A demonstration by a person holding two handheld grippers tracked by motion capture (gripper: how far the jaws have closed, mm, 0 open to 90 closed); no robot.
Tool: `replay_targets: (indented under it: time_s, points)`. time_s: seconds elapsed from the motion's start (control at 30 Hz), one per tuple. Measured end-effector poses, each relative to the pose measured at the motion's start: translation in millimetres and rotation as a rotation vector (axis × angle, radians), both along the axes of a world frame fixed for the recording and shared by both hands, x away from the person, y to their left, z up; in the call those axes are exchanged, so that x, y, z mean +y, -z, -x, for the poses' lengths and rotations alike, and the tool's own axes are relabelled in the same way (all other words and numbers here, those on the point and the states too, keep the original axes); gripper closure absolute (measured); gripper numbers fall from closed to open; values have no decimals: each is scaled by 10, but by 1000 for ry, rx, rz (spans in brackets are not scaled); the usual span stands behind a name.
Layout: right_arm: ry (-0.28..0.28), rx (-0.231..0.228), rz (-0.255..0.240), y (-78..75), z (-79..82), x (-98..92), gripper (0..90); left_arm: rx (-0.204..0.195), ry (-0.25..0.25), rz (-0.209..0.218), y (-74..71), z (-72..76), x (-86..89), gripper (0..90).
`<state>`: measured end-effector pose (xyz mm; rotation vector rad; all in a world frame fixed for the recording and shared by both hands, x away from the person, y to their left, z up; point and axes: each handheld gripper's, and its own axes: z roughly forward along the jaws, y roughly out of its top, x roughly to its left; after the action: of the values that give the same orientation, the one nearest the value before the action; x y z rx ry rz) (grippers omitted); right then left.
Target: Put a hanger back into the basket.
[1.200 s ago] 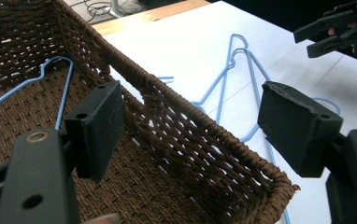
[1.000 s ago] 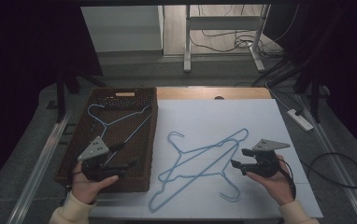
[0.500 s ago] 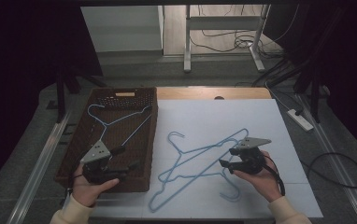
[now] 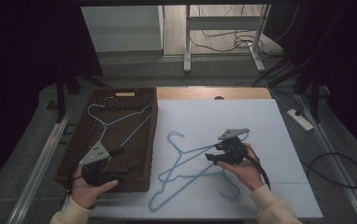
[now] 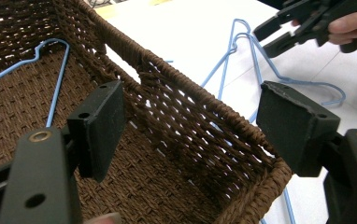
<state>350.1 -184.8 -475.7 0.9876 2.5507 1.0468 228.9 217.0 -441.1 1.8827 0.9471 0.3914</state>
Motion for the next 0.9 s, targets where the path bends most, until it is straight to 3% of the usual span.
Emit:
replay_targets:
  time_s: [0.13,0.17,0.5,0.9]
  points:
    - [-17,18,17,21,-78,161,403,-2,-1,1,-1,1,8,251]
    - [-27,35,21,38,-138,280,396,-3,-1,2,-1,2,9,251]
    - [-72,91,10,121,-299,578,398,-4,-7,5,18,-9,27,251]
    - [-81,110,68,159,-478,930,380,-12,-10,8,48,-22,10,252]
